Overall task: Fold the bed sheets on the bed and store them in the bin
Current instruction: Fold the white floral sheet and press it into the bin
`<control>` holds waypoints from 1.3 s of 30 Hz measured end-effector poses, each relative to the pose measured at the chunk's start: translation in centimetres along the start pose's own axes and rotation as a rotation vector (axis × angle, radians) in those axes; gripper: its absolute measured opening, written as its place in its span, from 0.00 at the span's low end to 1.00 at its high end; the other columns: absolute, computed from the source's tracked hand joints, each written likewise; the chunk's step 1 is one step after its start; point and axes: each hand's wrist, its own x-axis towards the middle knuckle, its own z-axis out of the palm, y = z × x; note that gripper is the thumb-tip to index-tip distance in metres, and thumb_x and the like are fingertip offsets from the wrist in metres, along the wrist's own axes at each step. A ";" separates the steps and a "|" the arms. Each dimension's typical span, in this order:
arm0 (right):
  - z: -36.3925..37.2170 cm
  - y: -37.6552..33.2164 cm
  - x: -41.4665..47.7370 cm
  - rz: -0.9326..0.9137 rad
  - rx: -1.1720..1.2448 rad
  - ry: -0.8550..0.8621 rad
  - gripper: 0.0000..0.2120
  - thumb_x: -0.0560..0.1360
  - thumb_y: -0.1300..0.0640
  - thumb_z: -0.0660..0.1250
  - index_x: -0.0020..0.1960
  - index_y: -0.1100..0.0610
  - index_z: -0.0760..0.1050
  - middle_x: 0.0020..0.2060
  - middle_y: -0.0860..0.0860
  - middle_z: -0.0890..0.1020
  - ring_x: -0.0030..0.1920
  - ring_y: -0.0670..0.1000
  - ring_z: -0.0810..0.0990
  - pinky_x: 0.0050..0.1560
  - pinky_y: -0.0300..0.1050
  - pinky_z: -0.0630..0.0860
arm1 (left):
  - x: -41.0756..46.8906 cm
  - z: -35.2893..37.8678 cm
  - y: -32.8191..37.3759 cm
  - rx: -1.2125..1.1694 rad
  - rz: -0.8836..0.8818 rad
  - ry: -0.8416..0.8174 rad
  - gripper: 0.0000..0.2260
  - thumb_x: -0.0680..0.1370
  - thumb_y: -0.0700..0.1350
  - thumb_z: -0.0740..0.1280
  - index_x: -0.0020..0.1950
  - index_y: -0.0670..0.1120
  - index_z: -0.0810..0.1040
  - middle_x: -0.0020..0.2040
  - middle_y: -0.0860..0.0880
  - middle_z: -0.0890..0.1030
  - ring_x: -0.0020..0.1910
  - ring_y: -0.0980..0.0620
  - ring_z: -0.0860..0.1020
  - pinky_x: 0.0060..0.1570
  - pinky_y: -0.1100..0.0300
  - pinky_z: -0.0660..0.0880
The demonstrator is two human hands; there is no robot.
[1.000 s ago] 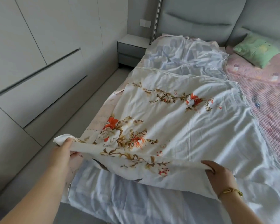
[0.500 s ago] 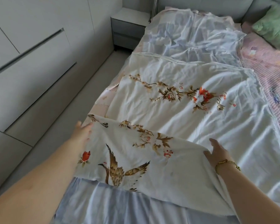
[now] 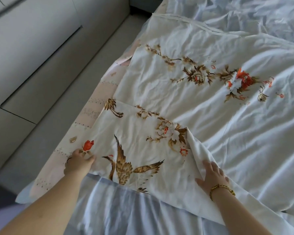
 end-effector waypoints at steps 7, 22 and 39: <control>1.0 -0.5 1.5 0.048 -0.061 0.124 0.29 0.79 0.54 0.54 0.74 0.52 0.42 0.70 0.53 0.57 0.69 0.55 0.61 0.67 0.49 0.64 | 1.6 -1.2 1.4 0.066 0.219 0.134 0.13 0.77 0.47 0.64 0.49 0.36 0.76 0.49 0.35 0.78 0.50 0.36 0.75 0.49 0.51 0.69; 0.3 4.1 -0.5 0.076 0.127 0.209 0.19 0.78 0.60 0.54 0.69 0.55 0.58 0.65 0.52 0.69 0.63 0.53 0.70 0.60 0.44 0.67 | -7.9 5.6 9.4 0.478 1.098 -0.063 0.31 0.73 0.43 0.70 0.73 0.46 0.62 0.73 0.44 0.64 0.68 0.42 0.68 0.67 0.50 0.63; 5.4 11.3 -3.7 0.142 0.385 0.320 0.17 0.77 0.60 0.57 0.65 0.56 0.66 0.60 0.50 0.75 0.61 0.50 0.74 0.57 0.41 0.64 | -18.1 18.8 19.8 0.735 1.976 -0.036 0.07 0.55 0.37 0.71 0.30 0.46 0.82 0.29 0.48 0.82 0.31 0.51 0.82 0.56 0.40 0.67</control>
